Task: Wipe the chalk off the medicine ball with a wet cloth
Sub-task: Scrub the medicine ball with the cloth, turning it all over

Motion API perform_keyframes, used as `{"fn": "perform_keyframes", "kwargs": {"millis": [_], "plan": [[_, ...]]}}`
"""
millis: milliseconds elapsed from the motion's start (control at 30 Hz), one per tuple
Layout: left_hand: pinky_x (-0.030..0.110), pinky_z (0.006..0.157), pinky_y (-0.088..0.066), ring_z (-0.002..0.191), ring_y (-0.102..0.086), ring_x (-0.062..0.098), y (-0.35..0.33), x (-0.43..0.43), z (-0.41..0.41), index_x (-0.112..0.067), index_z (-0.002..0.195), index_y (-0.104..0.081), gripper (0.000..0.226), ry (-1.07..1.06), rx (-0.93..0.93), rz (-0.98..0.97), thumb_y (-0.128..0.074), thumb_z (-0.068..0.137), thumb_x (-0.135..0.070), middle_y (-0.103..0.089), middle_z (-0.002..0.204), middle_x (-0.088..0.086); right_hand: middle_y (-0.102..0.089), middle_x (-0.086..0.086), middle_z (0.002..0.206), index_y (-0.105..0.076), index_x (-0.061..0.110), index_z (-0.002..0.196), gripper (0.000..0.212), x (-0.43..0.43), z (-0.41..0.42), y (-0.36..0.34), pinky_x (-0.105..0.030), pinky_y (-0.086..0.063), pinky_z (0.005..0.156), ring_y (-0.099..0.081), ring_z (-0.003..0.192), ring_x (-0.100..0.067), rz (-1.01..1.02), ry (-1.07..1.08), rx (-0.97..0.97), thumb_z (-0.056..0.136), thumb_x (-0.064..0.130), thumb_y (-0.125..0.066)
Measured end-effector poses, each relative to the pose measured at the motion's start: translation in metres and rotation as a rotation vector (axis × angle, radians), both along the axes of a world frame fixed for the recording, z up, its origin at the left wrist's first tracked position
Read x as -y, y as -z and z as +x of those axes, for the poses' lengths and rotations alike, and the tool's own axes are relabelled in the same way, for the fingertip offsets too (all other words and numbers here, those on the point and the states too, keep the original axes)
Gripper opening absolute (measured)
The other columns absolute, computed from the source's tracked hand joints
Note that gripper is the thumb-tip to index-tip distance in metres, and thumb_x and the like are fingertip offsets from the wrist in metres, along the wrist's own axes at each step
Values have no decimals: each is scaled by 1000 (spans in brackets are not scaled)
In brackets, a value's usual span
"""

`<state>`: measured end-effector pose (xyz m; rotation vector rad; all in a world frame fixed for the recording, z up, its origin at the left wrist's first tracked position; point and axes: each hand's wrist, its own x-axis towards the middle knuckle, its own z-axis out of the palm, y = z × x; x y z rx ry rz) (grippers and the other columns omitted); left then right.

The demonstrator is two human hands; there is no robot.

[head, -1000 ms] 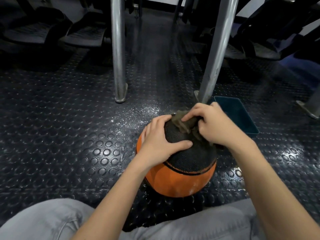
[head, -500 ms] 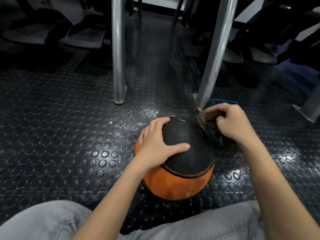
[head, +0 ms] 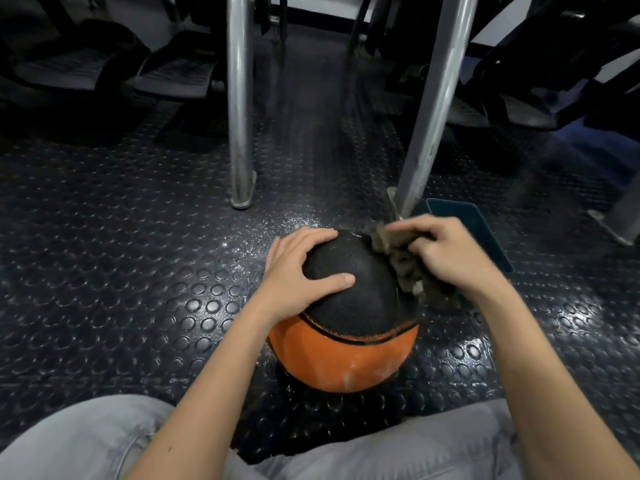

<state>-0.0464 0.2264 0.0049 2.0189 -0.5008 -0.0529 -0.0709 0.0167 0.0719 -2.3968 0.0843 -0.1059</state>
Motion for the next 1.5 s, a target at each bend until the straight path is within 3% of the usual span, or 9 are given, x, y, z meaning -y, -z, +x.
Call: {"fn": "perform_keyframes", "kwargs": {"millis": [167,333,500,667,867,1067,1233,1400,1500], "plan": [[23,102,-13,115,-25,-2,-3,-7,6,-49,110,-52,50,-212,99,-15,-59,63,-65,-36,114,-36,-56,5,100,-69,15,108,45,-2,-4,6,-9,-30,84,-51,101,-11,-102,-65,-73,84,-13,-43],[40,100,-37,108,-53,19,-7,9,-4,-19,112,-66,23,-275,195,26,-50,97,-19,-59,111,-8,-55,14,86,-71,24,97,42,0,-9,2,-12,-34,75,-52,89,-10,-106,-89,-96,84,-8,-47],[38,116,-16,120,-41,5,-16,18,-15,-28,125,-54,48,-269,70,189,-52,87,-56,-49,125,-14,-68,14,83,-70,34,82,45,6,-12,-10,-12,-48,73,-62,78,-6,90,-62,-142,80,-7,-52],[32,116,3,126,-33,-3,-12,24,-16,-32,128,-48,47,-233,91,215,-53,87,-53,-40,128,-23,-66,16,92,-68,30,89,46,-4,-7,-11,-18,-46,88,-60,91,0,117,40,413,75,-11,-54],[26,108,-18,128,-36,9,-8,19,-12,-28,136,-47,48,-224,102,209,-47,93,-51,-41,139,-15,-63,-2,111,-69,25,103,46,19,-2,20,-37,-44,96,-50,113,-26,-389,210,-31,81,-6,-44],[28,103,-27,123,-43,10,-4,17,-13,-26,131,-52,43,-306,145,188,-51,92,-46,-48,133,-13,-67,9,94,-68,27,91,50,-8,-6,-7,-11,-44,83,-60,91,-3,299,-29,242,76,-18,-49],[26,104,-23,124,-40,8,-3,19,-12,-29,133,-50,45,-276,123,201,-49,92,-48,-46,135,-15,-62,4,106,-70,25,98,48,8,5,21,-33,-42,97,-50,108,-21,-244,108,103,81,-10,-42],[30,102,-32,119,-47,10,-2,18,-13,-28,126,-55,55,-276,146,188,-42,83,-60,-51,128,-15,-70,14,87,-70,29,88,50,4,-5,-8,-17,-50,80,-64,84,-3,403,8,299,76,-16,-53],[31,103,-32,121,-46,10,-4,16,-12,-30,127,-54,57,-246,120,182,-42,82,-62,-50,130,-16,-69,6,97,-71,28,92,48,4,2,16,-18,-47,86,-61,95,-9,35,-79,36,78,-14,-52]]}}
